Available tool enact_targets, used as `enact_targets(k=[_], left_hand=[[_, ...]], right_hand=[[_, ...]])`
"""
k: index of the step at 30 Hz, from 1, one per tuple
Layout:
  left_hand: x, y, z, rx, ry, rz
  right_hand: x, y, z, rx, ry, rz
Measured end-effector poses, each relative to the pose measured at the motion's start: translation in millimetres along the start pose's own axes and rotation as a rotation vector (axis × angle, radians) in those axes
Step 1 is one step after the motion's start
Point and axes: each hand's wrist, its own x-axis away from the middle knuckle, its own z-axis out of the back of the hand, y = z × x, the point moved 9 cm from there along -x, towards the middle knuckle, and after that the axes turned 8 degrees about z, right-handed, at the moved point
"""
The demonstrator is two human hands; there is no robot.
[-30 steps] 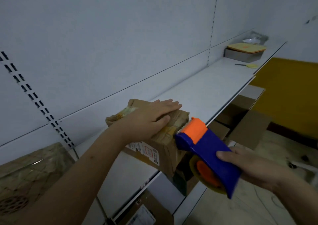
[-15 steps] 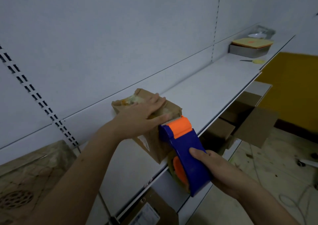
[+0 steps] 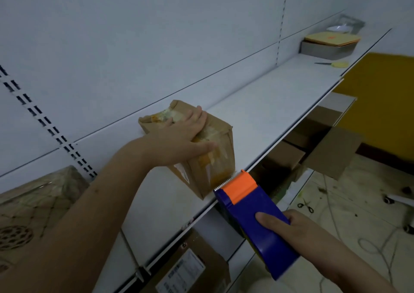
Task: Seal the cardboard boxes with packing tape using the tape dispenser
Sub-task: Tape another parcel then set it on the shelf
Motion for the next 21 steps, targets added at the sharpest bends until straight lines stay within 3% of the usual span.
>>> enact_targets(k=[4, 10, 13, 21], left_hand=[[1.9, 14.0, -7.2, -0.057, 0.077, 0.092], [7.8, 12.0, -3.9, -0.075, 0.129, 0.095], [5.7, 12.8, -5.1, -0.075, 0.160, 0.073], [3.0, 18.8, -8.1, -0.092, 0.206, 0.064]], right_hand=[[-0.4, -5.5, 1.6, 0.004, -0.006, -0.032], [10.9, -18.4, -4.8, -0.057, -0.077, -0.048], [26.6, -22.1, 14.7, -0.040, -0.027, -0.067], [49.7, -90.4, 74.8, 0.328, -0.008, -0.180]])
